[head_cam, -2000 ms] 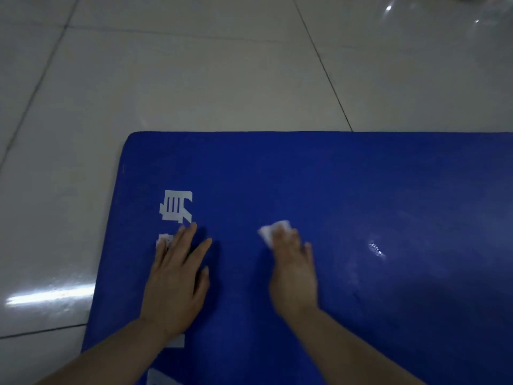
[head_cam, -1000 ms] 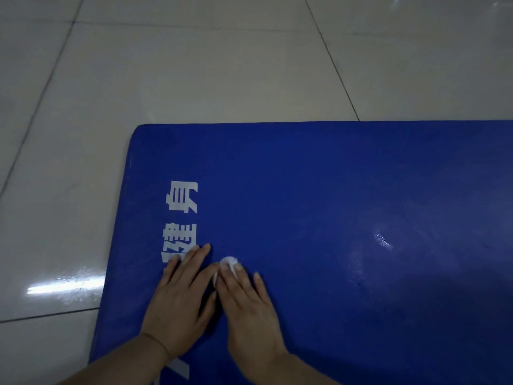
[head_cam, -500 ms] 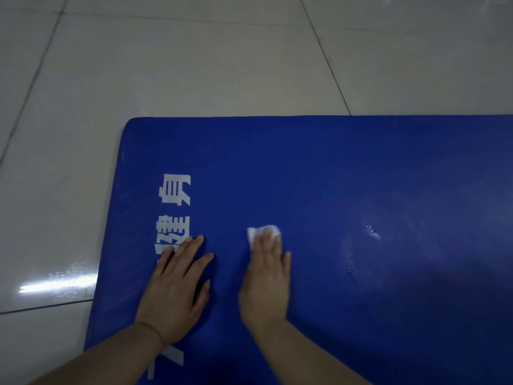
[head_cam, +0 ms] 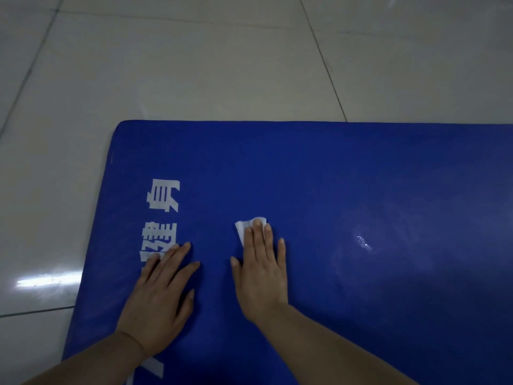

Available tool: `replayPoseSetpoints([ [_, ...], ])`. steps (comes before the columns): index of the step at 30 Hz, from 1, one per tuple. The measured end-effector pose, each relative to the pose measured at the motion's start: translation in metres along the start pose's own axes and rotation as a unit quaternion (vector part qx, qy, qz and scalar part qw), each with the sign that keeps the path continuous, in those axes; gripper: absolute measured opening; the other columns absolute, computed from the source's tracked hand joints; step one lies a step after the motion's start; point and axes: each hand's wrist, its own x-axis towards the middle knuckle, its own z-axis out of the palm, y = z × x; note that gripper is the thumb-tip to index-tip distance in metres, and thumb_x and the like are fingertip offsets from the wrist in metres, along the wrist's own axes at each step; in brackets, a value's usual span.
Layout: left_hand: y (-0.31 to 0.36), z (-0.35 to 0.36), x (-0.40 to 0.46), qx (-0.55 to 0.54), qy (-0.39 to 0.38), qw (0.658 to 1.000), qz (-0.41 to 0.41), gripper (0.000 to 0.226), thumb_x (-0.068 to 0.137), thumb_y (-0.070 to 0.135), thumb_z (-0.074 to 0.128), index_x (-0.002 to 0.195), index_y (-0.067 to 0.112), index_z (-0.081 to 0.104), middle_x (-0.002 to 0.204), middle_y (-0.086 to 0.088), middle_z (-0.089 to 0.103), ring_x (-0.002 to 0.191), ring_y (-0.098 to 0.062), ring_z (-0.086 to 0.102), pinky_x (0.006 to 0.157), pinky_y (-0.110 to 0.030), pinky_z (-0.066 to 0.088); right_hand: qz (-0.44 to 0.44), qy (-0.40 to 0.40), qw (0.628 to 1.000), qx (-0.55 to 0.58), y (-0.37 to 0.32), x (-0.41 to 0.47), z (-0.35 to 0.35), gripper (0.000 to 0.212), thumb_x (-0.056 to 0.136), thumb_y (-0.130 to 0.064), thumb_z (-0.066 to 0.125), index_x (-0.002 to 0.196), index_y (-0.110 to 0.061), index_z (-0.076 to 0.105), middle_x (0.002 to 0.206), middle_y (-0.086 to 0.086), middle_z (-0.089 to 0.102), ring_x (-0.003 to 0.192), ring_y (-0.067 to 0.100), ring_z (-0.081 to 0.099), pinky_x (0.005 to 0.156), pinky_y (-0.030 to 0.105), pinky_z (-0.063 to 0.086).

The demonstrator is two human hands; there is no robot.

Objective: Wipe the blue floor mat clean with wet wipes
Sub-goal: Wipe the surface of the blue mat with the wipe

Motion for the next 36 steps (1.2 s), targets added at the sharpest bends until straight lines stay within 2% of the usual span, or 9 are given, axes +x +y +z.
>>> replayPoseSetpoints([
  [6,0.002,-0.003,0.004,0.004,-0.024,1.0,-0.008,0.059,0.101,0.045,0.012,0.126,0.015,0.056,0.15,-0.01,0.037,0.138,-0.025,0.03,0.115,-0.042,0.014,-0.002,-0.01,1.0,0.021,0.003,0.0,0.006,0.066,0.099,-0.051,0.011,0.145,-0.007,0.03,0.155,0.01,0.026,0.143,0.025,0.021,0.11,0.048,0.017],
  [10,0.005,-0.007,0.004,0.009,-0.028,0.999,-0.022,0.047,0.088,0.035,0.039,0.125,0.015,0.06,0.149,-0.009,0.039,0.137,-0.024,0.033,0.115,-0.039,0.014,-0.008,-0.032,0.999,0.038,0.001,0.0,0.006,0.067,0.095,-0.051,0.024,0.146,-0.007,0.027,0.155,0.011,0.026,0.143,0.026,0.022,0.11,0.049,0.017],
  [14,0.022,-0.022,0.007,0.06,-0.066,0.994,-0.069,0.048,0.083,0.033,0.043,0.124,0.017,0.064,0.149,-0.008,0.038,0.134,-0.023,0.036,0.114,-0.043,0.017,-0.008,-0.051,0.997,0.058,0.002,0.003,0.004,0.068,0.094,-0.051,0.024,0.145,-0.006,0.028,0.154,0.011,0.028,0.143,0.027,0.022,0.111,0.049,0.015],
  [18,0.043,-0.047,0.017,0.083,-0.221,0.959,-0.159,0.063,0.099,0.033,0.042,0.153,0.029,0.01,0.158,0.004,-0.022,0.148,-0.019,-0.006,0.118,-0.046,0.006,-0.009,-0.084,0.994,0.066,0.004,0.005,-0.003,0.07,0.092,-0.051,0.026,0.144,-0.005,0.034,0.153,0.011,0.032,0.141,0.026,0.023,0.112,0.048,0.014],
  [20,0.046,-0.059,0.025,0.063,-0.284,0.939,-0.181,0.061,0.102,0.036,0.035,0.153,0.031,0.003,0.154,0.007,-0.031,0.146,-0.017,-0.017,0.119,-0.046,0.001,-0.01,-0.102,0.992,0.07,0.004,0.006,-0.008,0.07,0.091,-0.051,0.028,0.144,-0.006,0.035,0.152,0.011,0.033,0.14,0.027,0.025,0.111,0.048,0.015],
  [25,0.034,-0.04,0.012,0.057,-0.196,0.966,-0.156,0.053,0.103,0.036,0.026,0.153,0.033,0.009,0.151,0.009,-0.029,0.143,-0.013,-0.019,0.117,-0.049,0.003,-0.003,-0.107,0.991,0.077,0.003,0.007,-0.009,0.067,0.093,-0.052,0.026,0.144,-0.009,0.033,0.153,0.008,0.031,0.141,0.025,0.027,0.111,0.046,0.009],
  [29,0.02,-0.02,0.001,0.069,-0.117,0.985,-0.105,0.051,0.088,0.04,0.032,0.128,0.025,0.061,0.151,0.001,0.036,0.134,-0.018,0.03,0.094,-0.055,0.04,-0.005,-0.105,0.992,0.065,0.003,0.004,-0.008,0.074,0.097,-0.056,0.001,0.149,-0.011,0.028,0.158,0.006,0.021,0.144,0.022,0.019,0.112,0.046,0.01],
  [32,0.015,-0.009,-0.004,0.053,-0.063,0.993,-0.089,0.052,0.091,0.04,0.029,0.132,0.024,0.057,0.151,0.001,0.035,0.137,-0.017,0.028,0.102,-0.058,0.031,-0.032,-0.1,0.991,0.085,0.007,0.001,-0.012,0.085,0.082,-0.064,-0.023,0.151,-0.018,-0.006,0.157,-0.004,-0.018,0.145,0.013,-0.017,0.117,0.04,-0.012],
  [36,0.014,0.004,-0.007,0.005,0.022,0.997,-0.076,0.052,0.092,0.041,0.028,0.132,0.022,0.057,0.151,-0.002,0.036,0.138,-0.019,0.031,0.111,-0.058,0.018,-0.028,-0.099,0.989,0.103,0.015,-0.012,-0.02,0.078,0.084,-0.055,-0.01,0.153,-0.021,0.002,0.158,-0.01,-0.01,0.143,0.007,-0.016,0.112,0.033,-0.018],
])
